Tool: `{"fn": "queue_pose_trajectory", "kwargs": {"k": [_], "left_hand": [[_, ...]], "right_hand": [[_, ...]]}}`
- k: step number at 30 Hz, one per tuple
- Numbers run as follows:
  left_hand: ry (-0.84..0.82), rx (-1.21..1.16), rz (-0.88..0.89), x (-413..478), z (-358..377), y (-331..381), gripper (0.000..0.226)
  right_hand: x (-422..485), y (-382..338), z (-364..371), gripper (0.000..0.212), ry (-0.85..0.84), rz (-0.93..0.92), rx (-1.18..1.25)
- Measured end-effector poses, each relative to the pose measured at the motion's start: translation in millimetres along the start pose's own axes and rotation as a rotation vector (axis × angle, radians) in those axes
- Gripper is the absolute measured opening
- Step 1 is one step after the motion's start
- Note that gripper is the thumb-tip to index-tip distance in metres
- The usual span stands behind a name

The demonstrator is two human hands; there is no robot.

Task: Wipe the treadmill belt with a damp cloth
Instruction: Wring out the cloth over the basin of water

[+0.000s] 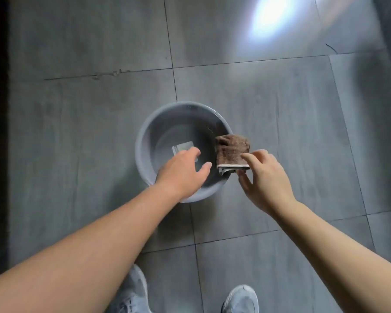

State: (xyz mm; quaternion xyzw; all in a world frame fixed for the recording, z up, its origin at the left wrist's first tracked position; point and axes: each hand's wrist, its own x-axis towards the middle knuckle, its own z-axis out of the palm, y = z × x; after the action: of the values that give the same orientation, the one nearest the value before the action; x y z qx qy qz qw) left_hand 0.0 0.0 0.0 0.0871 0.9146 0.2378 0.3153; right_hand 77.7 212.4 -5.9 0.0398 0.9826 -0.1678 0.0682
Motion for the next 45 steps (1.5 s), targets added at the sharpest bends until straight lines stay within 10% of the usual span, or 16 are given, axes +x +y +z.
{"fn": "queue_pose_trajectory", "kwargs": {"k": [20,30,45], "left_hand": [[0.148,-0.877,-0.157,50,59,11,0.046],[0.264,-0.663,-0.288,57,34,-80,0.023],[0.194,-0.44,-0.369,88,54,-90,0.059]], "right_hand": [[60,14,24,0.037,-0.058,0.033,0.559],[105,-47,92,0.044,-0.314,0.043,0.545],[119,-50,138,0.055,-0.304,0.142,0.409]]}}
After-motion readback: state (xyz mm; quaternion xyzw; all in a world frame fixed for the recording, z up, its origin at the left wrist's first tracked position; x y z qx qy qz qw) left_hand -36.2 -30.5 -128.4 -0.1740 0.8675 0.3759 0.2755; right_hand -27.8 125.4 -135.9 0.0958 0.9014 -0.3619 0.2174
